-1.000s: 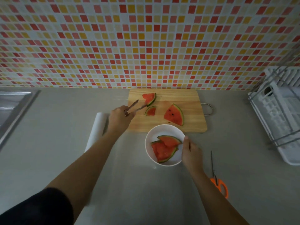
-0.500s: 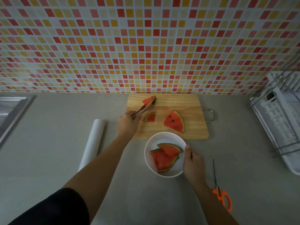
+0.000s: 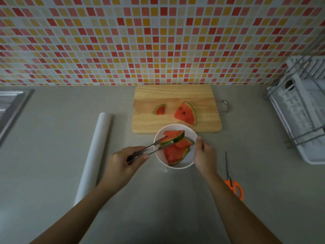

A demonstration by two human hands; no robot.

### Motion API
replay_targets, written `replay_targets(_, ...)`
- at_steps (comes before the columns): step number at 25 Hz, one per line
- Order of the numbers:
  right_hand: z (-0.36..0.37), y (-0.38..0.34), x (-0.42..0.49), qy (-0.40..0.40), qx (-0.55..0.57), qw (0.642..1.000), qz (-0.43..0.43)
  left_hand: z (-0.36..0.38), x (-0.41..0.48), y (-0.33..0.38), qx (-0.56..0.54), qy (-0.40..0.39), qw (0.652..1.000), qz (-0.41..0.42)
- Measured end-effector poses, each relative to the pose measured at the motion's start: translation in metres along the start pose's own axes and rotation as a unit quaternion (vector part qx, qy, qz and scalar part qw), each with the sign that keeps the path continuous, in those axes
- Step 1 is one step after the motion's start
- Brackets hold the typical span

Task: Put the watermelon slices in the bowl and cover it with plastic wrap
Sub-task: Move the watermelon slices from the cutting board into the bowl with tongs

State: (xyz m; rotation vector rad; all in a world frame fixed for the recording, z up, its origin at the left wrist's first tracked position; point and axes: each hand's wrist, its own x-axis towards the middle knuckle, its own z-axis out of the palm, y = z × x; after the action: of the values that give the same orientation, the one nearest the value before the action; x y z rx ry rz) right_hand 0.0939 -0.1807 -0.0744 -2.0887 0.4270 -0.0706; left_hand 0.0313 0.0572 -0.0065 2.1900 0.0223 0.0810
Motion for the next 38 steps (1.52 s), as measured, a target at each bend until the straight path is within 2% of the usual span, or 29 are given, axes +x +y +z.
replay_targets(2, 0.0, 0.0, 0.0, -0.003, -0.001, 1.0, 0.0, 0.001, -0.01, -0.001, 0.115, -0.016, 0.992, 0.057)
replay_targets(4, -0.001, 0.0, -0.001, -0.014, -0.007, 1.0, 0.0, 0.002, -0.01, 0.006, 0.174, -0.037, 0.981, 0.079)
replay_targets(8, -0.002, -0.001, 0.0, -0.014, -0.025, 1.0, -0.009, -0.003, 0.002, 0.027, 0.234, -0.099, 0.963, 0.088)
replay_targets(10, -0.001, 0.001, 0.0, -0.011, -0.018, 1.0, -0.023, -0.013, 0.015, 0.033, 0.22, -0.095, 0.966, 0.098)
replay_targets(12, 0.0, 0.001, 0.0, -0.012, -0.014, 1.0, -0.024, -0.02, 0.035, 0.032, 0.134, -0.027, 0.989, 0.055)
replay_targets(14, -0.001, 0.001, 0.0, -0.008, -0.016, 1.0, -0.016, -0.015, 0.063, 0.019, 0.073, 0.04, 0.996, -0.038)
replay_targets(16, -0.001, 0.002, -0.001, -0.009, -0.026, 1.0, -0.013, -0.001, 0.088, -0.002, 0.095, 0.051, 0.988, -0.109)
replay_targets(18, 0.0, 0.002, 0.0, -0.008, -0.033, 0.999, -0.013, 0.013, 0.108, -0.015, 0.138, 0.033, 0.981, -0.135)
replay_targets(20, 0.0, 0.002, 0.001, -0.01, -0.032, 0.999, -0.01, 0.026, 0.122, -0.021, 0.146, 0.014, 0.982, -0.123)
replay_targets(22, -0.001, 0.004, 0.001, -0.011, -0.028, 1.0, -0.007, 0.036, 0.129, -0.022, 0.166, 0.0, 0.984, -0.064)
replay_targets(24, 0.0, 0.005, 0.0, -0.013, -0.024, 1.0, -0.007, 0.042, 0.131, -0.023, 0.217, 0.003, 0.976, -0.003)
replay_targets(26, 0.001, 0.005, 0.001, -0.018, -0.019, 1.0, 0.0, 0.043, 0.131, -0.025, 0.238, 0.018, 0.971, 0.01)
replay_targets(29, 0.001, 0.005, 0.001, -0.023, -0.017, 1.0, 0.01, 0.037, 0.135, -0.024, 0.17, 0.031, 0.981, -0.083)
replay_targets(31, 0.001, 0.006, 0.002, -0.02, -0.015, 1.0, 0.01, 0.031, 0.138, -0.024, 0.017, 0.042, 0.981, -0.191)
replay_targets(33, 0.0, 0.005, 0.001, -0.022, -0.012, 1.0, 0.007, 0.021, 0.13, -0.017, -0.171, 0.044, 0.946, -0.272)
replay_targets(35, 0.0, 0.004, 0.001, -0.022, -0.011, 1.0, 0.004, 0.012, 0.11, -0.007, -0.237, 0.02, 0.94, -0.245)
replay_targets(37, 0.0, 0.002, 0.001, -0.013, -0.018, 1.0, -0.002, -0.002, 0.081, -0.001, -0.2, -0.04, 0.97, -0.13)
replay_targets(38, 0.0, 0.002, 0.001, -0.011, -0.02, 1.0, -0.003, -0.009, 0.064, 0.001, -0.138, -0.074, 0.987, -0.049)
